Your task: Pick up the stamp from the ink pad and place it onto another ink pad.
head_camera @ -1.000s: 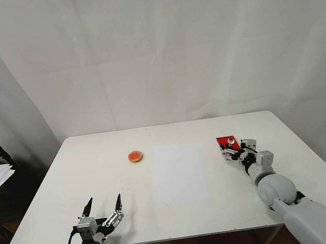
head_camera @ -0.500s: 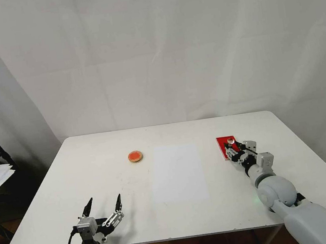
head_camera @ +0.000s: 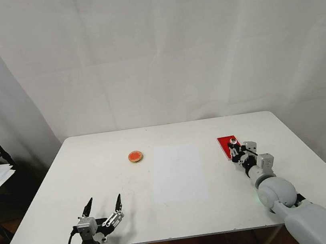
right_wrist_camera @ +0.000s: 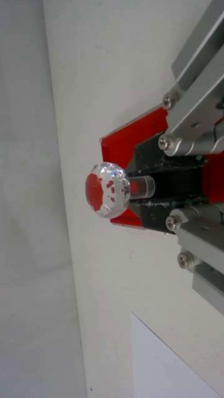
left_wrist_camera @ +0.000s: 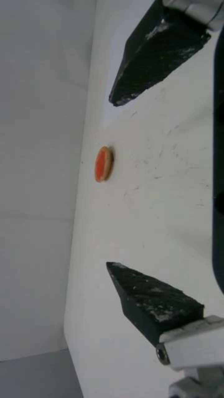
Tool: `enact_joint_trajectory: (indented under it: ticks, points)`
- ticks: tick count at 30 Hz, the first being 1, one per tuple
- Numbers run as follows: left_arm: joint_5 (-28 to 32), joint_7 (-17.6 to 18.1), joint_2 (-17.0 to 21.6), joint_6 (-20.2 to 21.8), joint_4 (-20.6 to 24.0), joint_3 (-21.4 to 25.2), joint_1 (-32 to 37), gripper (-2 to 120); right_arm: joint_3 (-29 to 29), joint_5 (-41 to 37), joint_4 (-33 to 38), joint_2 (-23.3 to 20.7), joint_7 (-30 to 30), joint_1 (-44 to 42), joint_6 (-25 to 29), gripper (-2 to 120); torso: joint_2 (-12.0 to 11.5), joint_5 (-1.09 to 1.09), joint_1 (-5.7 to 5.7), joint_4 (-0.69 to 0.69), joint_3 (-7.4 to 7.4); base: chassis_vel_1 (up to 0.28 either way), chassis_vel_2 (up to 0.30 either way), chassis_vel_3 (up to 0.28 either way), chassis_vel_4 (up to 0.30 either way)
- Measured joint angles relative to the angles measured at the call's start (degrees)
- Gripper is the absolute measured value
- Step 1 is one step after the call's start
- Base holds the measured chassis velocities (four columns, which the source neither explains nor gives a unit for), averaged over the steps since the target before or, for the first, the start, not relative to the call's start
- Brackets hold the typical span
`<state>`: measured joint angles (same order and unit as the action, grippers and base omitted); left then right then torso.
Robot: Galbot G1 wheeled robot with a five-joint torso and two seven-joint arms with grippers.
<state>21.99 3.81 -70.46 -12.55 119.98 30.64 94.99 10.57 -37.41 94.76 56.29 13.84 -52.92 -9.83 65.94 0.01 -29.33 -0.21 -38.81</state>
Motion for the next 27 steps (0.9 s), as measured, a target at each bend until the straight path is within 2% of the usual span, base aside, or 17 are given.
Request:
enact_joint_trajectory:
  ticks: [4, 8, 12, 13, 15, 17, 21, 27]
  points:
    - [0.0, 0.0, 0.0, 0.0, 0.0, 0.0, -0.01, 100, -0.42, -1.58, 4.26, -2.3, -1.61, 0.82, -0.03, 10, 0.0, -0.01, 0.0, -0.01, 0.0, 0.0, 0.0, 0.0, 0.0]
    - [0.0, 0.0, 0.0, 0.0, 0.0, 0.0, 0.0, 100, -3.6, -3.55, 7.3, -4.85, -5.32, 4.0, 0.21, 10, 0.0, 0.0, 0.0, -0.01, 0.0, 0.0, 0.0, 0.0, 0.0]
    - [0.0, 0.0, 0.0, 0.0, 0.0, 0.0, 0.0, 100, -13.7, -5.63, 7.01, -5.48, -9.92, 12.32, 0.96, 10, 0.0, -0.02, 0.0, 0.03, 0.0, 0.0, 0.0, 0.0, 0.0]
    - [0.0, 0.0, 0.0, 0.0, 0.0, 0.0, 0.0, 100, -13.7, -5.63, 7.01, -5.48, -9.92, 12.32, 0.96, 10, 0.0, -0.02, 0.0, 0.03, 0.0, 0.0, 0.0, 0.0, 0.0]
    - [0.0, 0.0, 0.0, 0.0, 0.0, 0.0, -0.01, 100, -20.37, -5.98, 4.14, -3.71, -10.64, 17.11, 0.94, 10, 0.0, -0.02, -0.01, 0.02, 0.0, 0.0, 0.0, 0.0, 0.0]
    - [0.0, 0.0, 0.0, 0.0, 0.0, 0.0, 0.0, 100, -24.5, -6.14, 1.26, -1.88, -10.66, 20.0, 0.73, 10, 0.0, -0.02, -0.01, 0.02, -0.01, 0.0, 0.0, 0.0, 0.0]
    - [0.0, 0.0, 0.0, 0.0, 0.0, 0.0, 0.0, 100, -28.18, -6.22, -3.13, 0.73, -10.29, 22.18, 0.3, 10, 0.0, -0.02, -0.01, 0.01, -0.01, 0.0, 0.0, 0.0, 0.0]
    - [0.0, 0.0, 0.0, 0.0, 0.0, 0.0, 0.0, 100, -29.65, -6.65, -7.2, 3.53, -9.31, 22.52, -0.17, 10, 0.0, -0.02, -0.01, 0.0, 0.0, 0.0, 0.0, 0.0, 0.0]
